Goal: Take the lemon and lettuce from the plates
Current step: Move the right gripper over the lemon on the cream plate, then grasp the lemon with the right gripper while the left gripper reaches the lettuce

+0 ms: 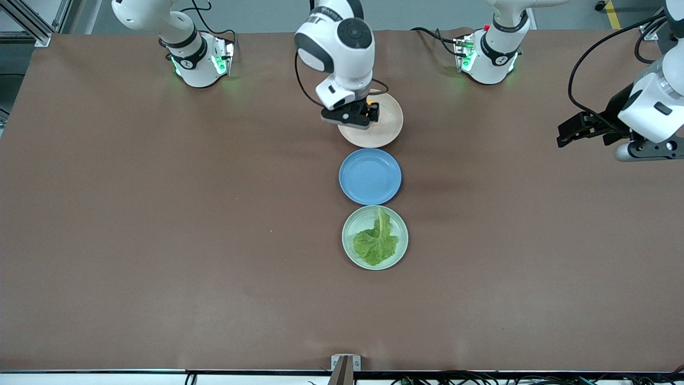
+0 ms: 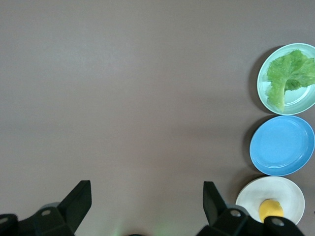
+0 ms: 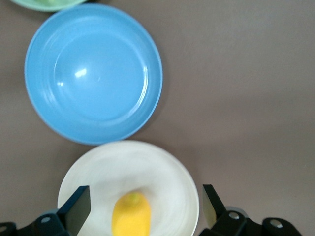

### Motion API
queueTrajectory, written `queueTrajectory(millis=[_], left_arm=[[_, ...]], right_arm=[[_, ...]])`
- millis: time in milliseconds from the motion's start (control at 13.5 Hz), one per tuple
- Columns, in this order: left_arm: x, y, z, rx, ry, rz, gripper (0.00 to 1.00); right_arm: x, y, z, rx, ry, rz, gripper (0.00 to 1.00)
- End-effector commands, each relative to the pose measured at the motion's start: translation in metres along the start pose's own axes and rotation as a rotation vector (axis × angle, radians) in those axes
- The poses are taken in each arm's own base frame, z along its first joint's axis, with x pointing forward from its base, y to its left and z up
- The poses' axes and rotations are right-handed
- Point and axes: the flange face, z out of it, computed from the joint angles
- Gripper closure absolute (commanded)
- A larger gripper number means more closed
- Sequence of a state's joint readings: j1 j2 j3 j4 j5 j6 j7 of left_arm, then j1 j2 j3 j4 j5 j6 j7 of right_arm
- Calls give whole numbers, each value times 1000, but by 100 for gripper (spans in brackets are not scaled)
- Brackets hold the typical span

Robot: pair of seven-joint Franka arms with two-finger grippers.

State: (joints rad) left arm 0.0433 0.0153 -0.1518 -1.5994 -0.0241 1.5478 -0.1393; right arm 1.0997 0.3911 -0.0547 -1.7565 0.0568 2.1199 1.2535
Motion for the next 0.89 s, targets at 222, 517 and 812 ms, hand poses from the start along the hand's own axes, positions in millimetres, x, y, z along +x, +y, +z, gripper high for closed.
queueTrajectory(millis=[222, 517, 812], left_arm=[[31, 50, 44, -29, 7, -30, 0], [60, 102, 102, -73, 8, -158, 0], [78, 167, 163, -126, 13, -314, 0]], right_arm=[[-79, -23, 27, -5, 39, 33, 0], [-108, -35, 68, 4, 78, 50, 0], [-106, -36, 97, -18, 96, 40, 0]])
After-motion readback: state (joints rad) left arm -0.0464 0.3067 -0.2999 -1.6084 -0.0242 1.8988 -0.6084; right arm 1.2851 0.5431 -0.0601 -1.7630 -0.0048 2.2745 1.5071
